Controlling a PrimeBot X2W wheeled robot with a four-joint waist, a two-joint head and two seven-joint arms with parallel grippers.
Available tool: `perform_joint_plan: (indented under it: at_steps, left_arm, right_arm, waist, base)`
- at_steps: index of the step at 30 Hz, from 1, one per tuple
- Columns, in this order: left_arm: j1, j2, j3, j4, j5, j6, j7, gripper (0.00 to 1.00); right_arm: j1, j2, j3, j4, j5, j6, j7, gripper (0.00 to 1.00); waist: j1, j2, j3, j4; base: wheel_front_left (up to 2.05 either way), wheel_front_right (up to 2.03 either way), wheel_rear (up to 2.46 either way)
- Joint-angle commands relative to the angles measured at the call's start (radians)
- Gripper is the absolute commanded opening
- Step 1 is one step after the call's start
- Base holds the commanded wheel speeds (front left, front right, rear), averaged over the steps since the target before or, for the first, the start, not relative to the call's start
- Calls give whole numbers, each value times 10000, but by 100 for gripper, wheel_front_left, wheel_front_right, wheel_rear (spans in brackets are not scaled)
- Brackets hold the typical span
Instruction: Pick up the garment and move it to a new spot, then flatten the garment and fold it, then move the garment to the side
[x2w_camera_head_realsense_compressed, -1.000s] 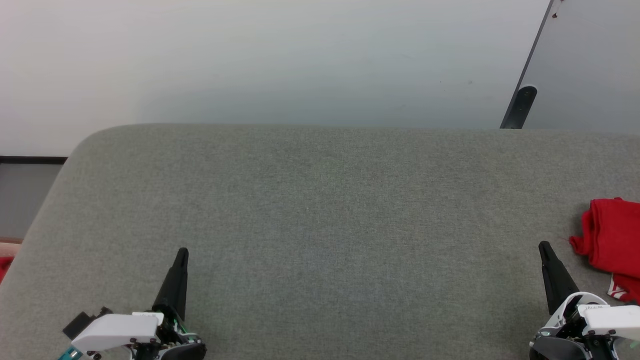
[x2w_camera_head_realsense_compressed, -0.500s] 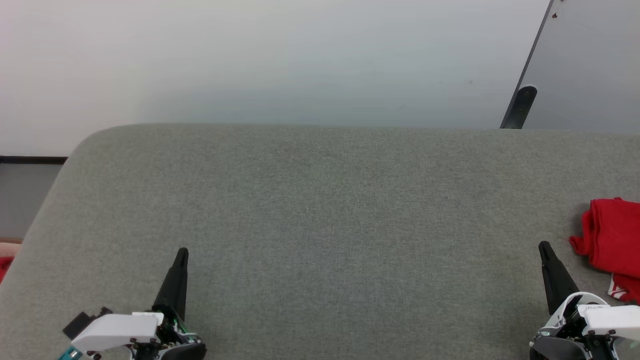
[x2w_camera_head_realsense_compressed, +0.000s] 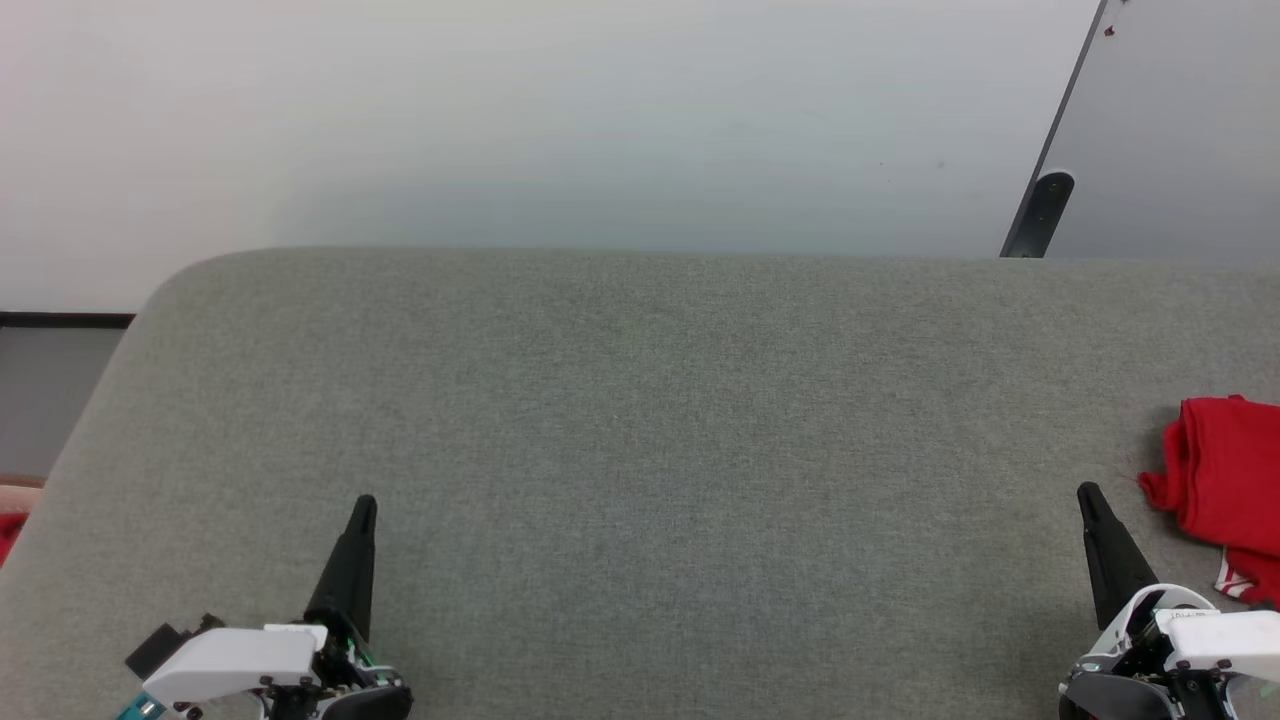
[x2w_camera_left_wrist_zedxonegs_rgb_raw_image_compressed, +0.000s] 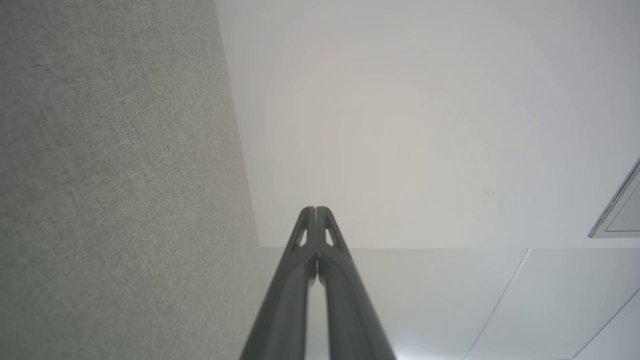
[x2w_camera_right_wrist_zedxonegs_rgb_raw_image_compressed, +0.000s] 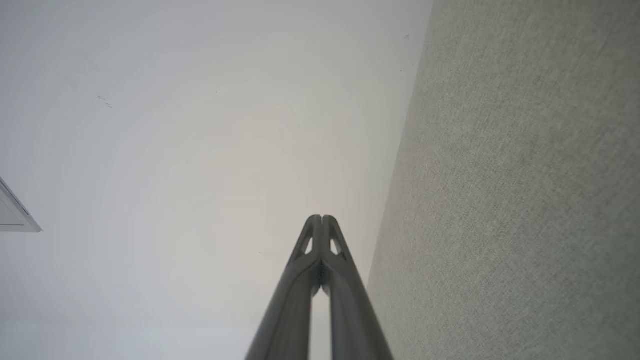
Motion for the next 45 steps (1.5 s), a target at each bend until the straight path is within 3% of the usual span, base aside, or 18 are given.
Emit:
perform_joint_plan:
  at_steps: [1, 45]
  left_arm:
    - [-106, -12, 31, 16, -1, -56, 16, 0]
    - [-106, -15, 42, 15, 16, -56, 31, 0]
  right_arm:
    - [-25, 31, 40, 7, 47, -3, 8, 0]
    - [-25, 31, 41, 6, 48, -3, 6, 0]
  waist:
    - [0, 0, 0, 0]
    - [0, 0, 0, 0]
  base:
    - [0, 0, 0]
    - [0, 0, 0]
